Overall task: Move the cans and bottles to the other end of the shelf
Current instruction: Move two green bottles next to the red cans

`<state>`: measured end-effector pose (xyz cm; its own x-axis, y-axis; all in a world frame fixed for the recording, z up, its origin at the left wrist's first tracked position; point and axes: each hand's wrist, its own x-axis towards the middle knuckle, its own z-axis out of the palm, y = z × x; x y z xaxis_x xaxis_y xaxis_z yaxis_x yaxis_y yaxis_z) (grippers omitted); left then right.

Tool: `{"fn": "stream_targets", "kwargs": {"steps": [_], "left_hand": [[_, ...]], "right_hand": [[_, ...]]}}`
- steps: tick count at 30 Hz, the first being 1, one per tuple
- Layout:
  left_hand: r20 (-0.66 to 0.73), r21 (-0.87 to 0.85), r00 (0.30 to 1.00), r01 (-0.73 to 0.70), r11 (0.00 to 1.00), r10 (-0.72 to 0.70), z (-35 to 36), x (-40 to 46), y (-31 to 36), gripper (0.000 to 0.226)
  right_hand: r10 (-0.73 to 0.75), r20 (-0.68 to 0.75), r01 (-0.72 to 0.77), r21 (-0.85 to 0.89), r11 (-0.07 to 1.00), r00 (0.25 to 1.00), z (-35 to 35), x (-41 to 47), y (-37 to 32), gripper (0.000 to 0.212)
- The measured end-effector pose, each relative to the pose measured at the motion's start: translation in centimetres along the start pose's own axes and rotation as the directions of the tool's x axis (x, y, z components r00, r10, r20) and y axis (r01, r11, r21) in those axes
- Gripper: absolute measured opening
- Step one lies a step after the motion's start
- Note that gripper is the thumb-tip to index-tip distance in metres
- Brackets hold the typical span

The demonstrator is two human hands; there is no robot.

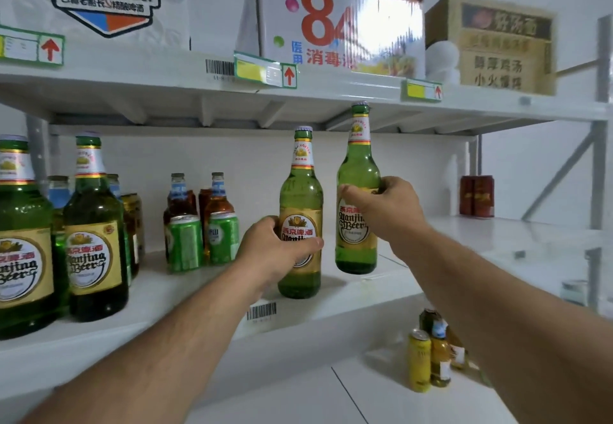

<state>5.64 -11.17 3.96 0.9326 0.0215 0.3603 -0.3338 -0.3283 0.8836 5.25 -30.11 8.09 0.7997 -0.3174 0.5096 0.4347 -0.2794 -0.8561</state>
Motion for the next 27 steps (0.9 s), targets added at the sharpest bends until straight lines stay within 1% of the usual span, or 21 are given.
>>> {"fn": "stream_targets", "kwargs": {"steps": [3,9,16,23,27], "left_hand": [[0.022,0.005,1.0,-0.018,1.0,0.018,2.5,0.1,1.0,0.06],[0.065,-0.011,0.996,-0.054,0.998,0.054,8.1,0.5,3.2,0.056],[0.1,-0.034,0.994,-0.044,0.998,0.048,16.5,1.1,5.8,0.057],[0.086,-0.041,0.995,-0.039,0.998,0.042,24.9,2.1,8.2,0.052],[0.081,-0.042,0.996,-0.029,0.999,0.032,29.1,3.1,9.2,0.052]], "right_hand": [[0.007,-0.03,-0.008,-0.024,1.0,1.0,-2.7,0.1,0.3,0.045],[0.01,-0.086,-0.014,-0.044,0.999,0.996,-8.3,1.6,1.7,0.044],[-0.024,-0.088,0.019,-0.064,0.998,0.996,-16.1,4.9,4.2,0.034],[-0.032,-0.07,0.026,-0.087,0.996,0.997,-23.5,9.3,7.4,0.043],[-0.022,-0.068,0.016,-0.093,0.996,0.997,-26.6,11.7,9.5,0.04]]}}
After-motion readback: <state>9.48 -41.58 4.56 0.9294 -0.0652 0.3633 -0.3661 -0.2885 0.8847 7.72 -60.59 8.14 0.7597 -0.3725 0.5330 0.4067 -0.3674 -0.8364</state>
